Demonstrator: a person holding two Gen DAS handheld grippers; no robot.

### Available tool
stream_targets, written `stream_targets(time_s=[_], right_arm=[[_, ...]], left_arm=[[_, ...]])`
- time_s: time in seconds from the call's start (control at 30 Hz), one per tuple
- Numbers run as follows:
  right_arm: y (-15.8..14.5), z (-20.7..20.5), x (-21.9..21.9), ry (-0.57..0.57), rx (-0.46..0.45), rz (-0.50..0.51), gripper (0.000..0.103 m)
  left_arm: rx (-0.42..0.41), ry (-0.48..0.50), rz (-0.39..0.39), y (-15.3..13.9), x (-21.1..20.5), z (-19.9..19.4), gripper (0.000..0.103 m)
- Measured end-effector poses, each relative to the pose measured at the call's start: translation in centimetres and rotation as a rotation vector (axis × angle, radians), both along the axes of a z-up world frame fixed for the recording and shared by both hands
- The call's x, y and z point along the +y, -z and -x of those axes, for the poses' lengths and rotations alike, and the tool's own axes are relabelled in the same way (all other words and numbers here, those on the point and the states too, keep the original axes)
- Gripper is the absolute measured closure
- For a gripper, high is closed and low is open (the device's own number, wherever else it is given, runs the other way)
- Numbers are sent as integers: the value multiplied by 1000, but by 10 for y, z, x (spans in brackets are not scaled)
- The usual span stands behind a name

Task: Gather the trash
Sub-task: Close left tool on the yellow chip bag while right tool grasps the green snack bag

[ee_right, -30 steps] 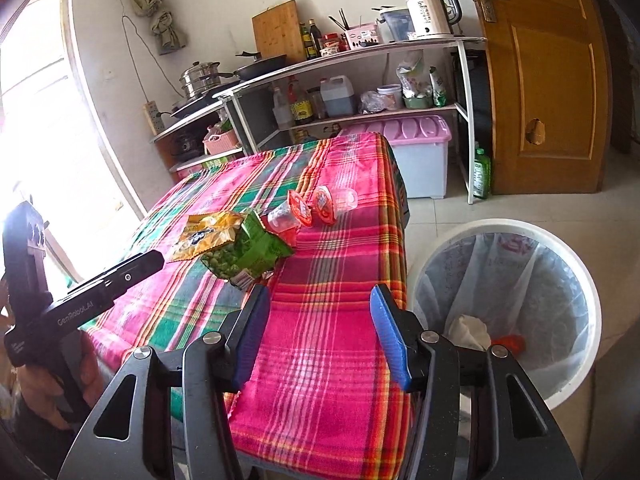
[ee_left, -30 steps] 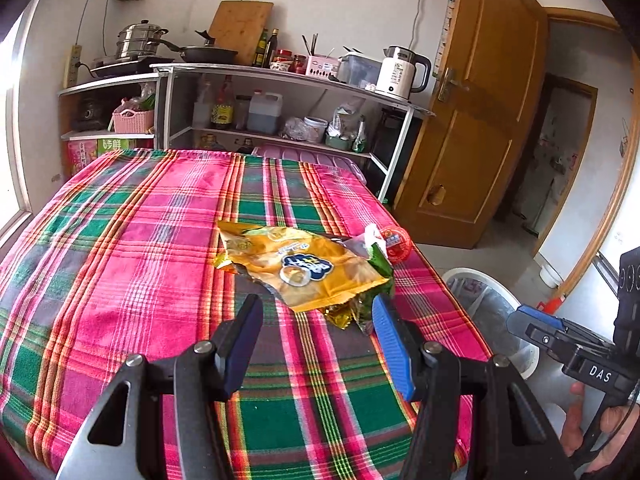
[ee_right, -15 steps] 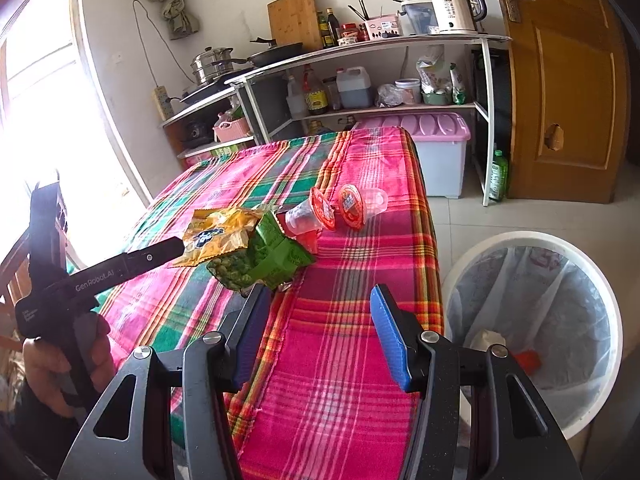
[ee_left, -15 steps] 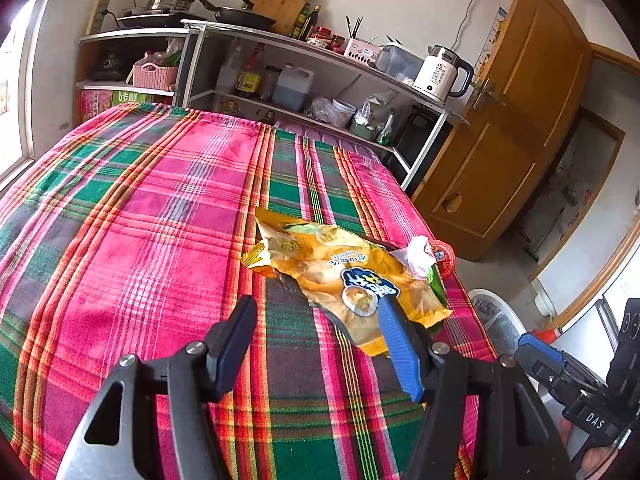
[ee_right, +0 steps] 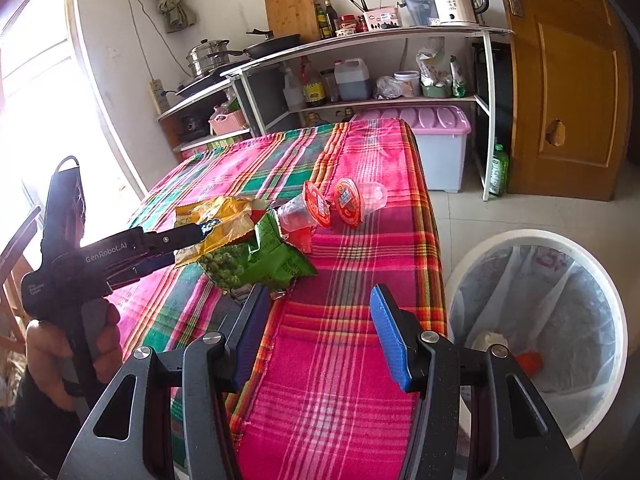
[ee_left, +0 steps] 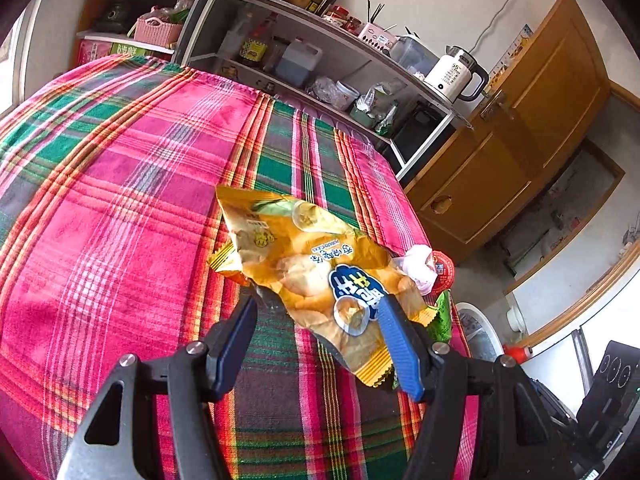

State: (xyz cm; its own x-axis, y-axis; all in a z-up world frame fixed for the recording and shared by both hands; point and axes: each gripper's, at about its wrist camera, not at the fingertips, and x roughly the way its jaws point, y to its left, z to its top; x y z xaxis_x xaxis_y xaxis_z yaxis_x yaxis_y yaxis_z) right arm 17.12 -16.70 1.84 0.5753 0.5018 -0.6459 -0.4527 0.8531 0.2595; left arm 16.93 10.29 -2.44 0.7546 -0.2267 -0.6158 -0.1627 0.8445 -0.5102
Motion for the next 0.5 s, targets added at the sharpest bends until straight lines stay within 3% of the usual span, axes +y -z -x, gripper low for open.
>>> stream_targets(time_s=[0.17,0.33,0.5], right_arm=[[1,-1,3,-3,8,7,50],[-1,-1,7,-16,1,16,50],[-3,-3,14,-28,-9,25,50]], left_arm=[[-21,-4,4,-2,1,-4,41],[-28,0,-3,-3,3,-7,82],[-71,5,-32,-13,4,4,94]])
